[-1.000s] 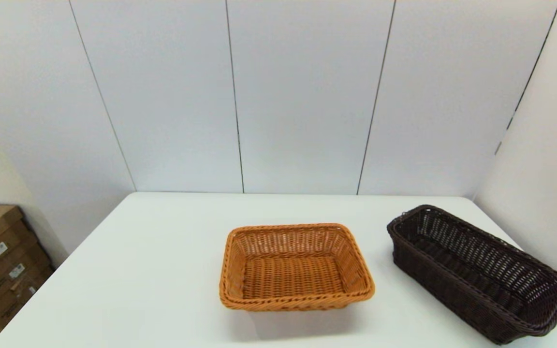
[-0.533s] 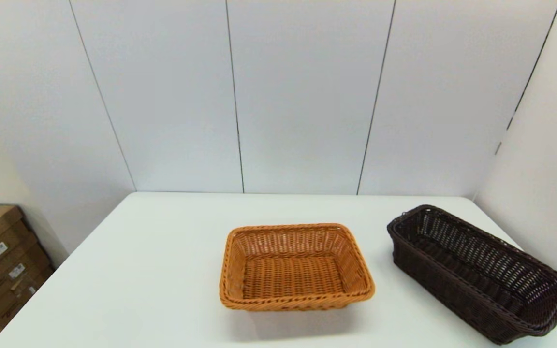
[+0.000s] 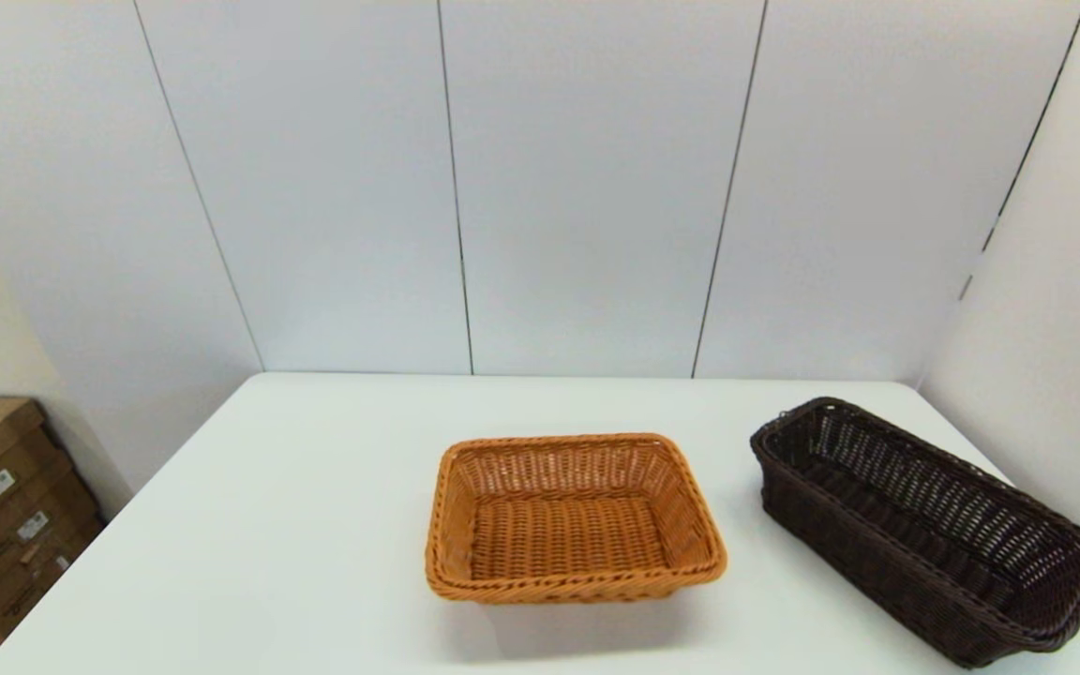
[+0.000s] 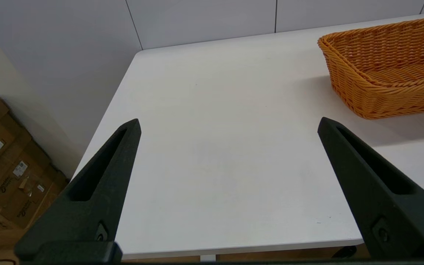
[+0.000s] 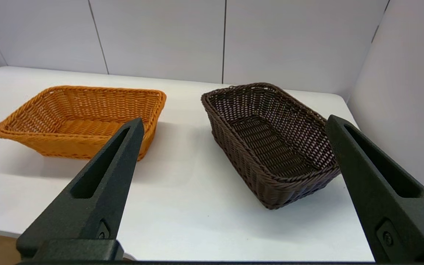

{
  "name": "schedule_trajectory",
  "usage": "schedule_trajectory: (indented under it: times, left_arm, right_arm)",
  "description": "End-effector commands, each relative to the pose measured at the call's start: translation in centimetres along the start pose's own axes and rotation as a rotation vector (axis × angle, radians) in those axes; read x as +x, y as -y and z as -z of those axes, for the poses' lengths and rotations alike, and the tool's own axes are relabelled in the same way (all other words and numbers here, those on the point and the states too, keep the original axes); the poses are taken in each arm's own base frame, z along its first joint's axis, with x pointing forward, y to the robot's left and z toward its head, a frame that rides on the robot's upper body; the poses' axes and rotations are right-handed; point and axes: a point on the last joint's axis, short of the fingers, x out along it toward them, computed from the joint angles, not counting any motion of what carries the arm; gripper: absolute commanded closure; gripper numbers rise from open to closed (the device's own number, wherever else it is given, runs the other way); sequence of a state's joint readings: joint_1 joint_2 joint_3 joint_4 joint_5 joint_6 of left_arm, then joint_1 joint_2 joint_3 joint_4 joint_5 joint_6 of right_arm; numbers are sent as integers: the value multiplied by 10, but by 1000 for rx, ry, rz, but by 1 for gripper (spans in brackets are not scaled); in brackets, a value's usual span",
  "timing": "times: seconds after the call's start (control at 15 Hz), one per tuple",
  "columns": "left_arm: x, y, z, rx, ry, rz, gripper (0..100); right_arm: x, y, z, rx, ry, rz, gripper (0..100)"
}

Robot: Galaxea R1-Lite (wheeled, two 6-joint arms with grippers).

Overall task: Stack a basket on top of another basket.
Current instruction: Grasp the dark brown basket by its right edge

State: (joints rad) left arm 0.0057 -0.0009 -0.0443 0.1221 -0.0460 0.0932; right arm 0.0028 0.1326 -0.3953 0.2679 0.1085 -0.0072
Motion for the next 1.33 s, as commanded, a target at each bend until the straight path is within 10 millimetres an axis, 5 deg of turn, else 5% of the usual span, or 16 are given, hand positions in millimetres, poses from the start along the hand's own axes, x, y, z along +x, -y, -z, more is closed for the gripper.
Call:
schedule_trajectory:
  times: [0.07, 0.33, 0.67, 1.0, 1.33]
  left_arm:
    - [0, 0, 0, 0, -1, 0, 0]
    - [0, 0, 0, 0, -1, 0, 0]
    - [0, 0, 0, 0, -1, 0, 0]
    - [0, 0, 0, 0, -1, 0, 0]
    - [0, 0, 0, 0, -1, 0, 0]
  right_arm:
    - [53, 5, -39, 29, -234, -35, 0]
    - [121, 13, -55, 64, -462, -34, 0]
    - [200, 27, -52, 216, -674, 107, 0]
    - [233, 33, -31, 349, -807, 205, 0]
    - [244, 38, -15, 380, -877, 299, 0]
